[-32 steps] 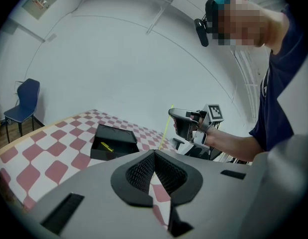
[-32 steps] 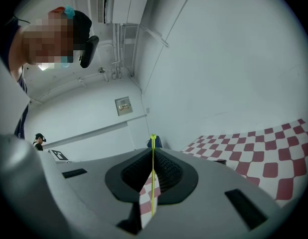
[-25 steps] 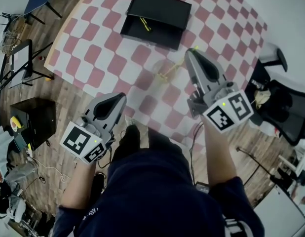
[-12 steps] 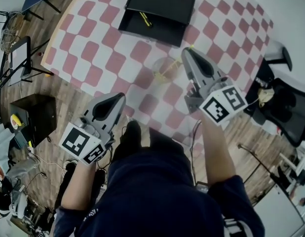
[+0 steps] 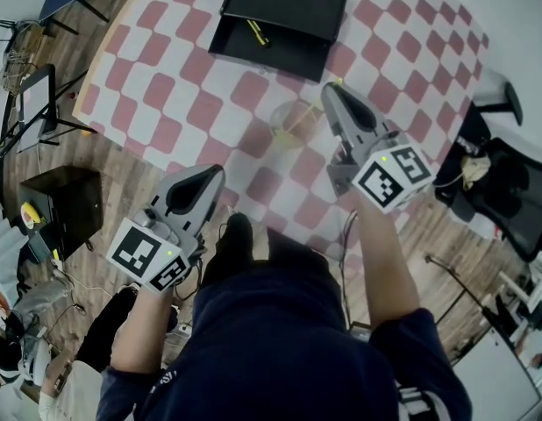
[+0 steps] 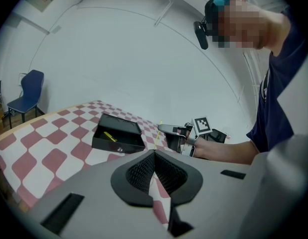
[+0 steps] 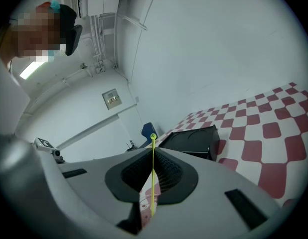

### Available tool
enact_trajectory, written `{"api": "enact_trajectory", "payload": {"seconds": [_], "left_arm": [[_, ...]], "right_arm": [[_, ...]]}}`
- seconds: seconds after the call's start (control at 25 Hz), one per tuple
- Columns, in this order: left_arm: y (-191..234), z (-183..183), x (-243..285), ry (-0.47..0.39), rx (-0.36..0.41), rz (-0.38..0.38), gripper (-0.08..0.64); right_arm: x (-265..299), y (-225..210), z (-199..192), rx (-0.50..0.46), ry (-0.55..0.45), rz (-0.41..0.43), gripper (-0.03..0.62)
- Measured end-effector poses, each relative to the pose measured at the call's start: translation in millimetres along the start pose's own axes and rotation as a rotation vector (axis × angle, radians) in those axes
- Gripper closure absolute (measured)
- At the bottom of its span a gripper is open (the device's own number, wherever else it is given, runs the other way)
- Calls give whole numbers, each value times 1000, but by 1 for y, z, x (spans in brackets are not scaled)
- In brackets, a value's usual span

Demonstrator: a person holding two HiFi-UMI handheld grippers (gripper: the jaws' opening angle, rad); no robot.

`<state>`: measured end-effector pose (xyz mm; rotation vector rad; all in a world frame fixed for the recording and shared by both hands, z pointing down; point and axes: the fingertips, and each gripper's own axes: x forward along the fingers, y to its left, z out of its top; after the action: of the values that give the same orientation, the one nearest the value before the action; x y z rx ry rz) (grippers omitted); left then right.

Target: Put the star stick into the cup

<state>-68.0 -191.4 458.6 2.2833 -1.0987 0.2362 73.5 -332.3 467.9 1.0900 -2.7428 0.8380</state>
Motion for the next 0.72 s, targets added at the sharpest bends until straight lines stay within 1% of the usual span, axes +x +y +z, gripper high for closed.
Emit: {"api": "enact_trajectory", "payload": {"seconds": [0.4,0.72], "left_arm": [[-5,2,5,5,9,-7,529],[-8,8,4,6,25,-13,529]], "right_arm": [[5,-28,-2,62,-3,-55,568],[3,-42,-5,93,5,-96,568]]}}
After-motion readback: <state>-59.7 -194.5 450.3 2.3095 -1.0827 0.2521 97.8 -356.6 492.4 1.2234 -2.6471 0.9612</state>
